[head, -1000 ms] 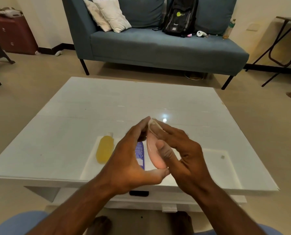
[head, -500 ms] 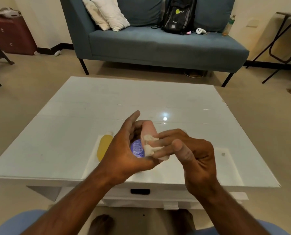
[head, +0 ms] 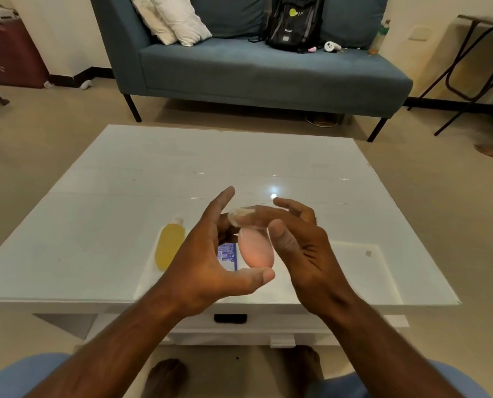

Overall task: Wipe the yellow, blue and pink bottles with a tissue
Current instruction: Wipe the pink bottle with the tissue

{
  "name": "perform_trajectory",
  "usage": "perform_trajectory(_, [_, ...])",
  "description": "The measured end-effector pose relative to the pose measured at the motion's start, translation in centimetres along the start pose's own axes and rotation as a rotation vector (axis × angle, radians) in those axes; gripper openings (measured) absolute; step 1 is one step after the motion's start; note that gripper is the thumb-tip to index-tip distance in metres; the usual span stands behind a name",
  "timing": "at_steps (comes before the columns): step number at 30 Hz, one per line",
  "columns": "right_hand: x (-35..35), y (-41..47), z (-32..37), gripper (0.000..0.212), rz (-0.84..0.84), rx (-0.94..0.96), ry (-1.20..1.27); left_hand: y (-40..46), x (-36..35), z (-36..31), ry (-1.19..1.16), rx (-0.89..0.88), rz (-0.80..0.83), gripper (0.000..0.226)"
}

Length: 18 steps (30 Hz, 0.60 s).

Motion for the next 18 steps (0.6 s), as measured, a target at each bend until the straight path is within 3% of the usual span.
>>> perform_trajectory(3, [0.8, -0.5, 1.1, 0.052, -0.114, 0.114, 0.18, 0.2, 0.3, -0.1, -0.007, -0.013, -0.014, 0.119])
perform_trajectory(8, [0.2, 0.2, -0.2, 0.056, -0.068, -0.059, 0.048, 0.2, 0.1, -0.1, -0.075, -0.006, -0.018, 0.118])
perform_trajectory(13, [1.0, -0.4, 0.8, 0.053, -0.2, 0.091, 0.156, 0.4, 0.7, -0.2, -0.165, -0.011, -0.048, 0.111])
perform_trajectory(18, [0.1, 0.0, -1.0, 0.073, -0.066, -0.083, 0.039, 0.7, 1.3, -0.4, -0.234, -0.008, -0.148, 0.104])
Point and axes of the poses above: each hand's wrist, its own y-axis towards the middle knuckle, its own x-axis out of the back of the hand, z = x × y, the point moved 5 cm from there along y, towards the middle knuckle, and after that the axes turned 14 degrees about -y, right-handed, at the moved point
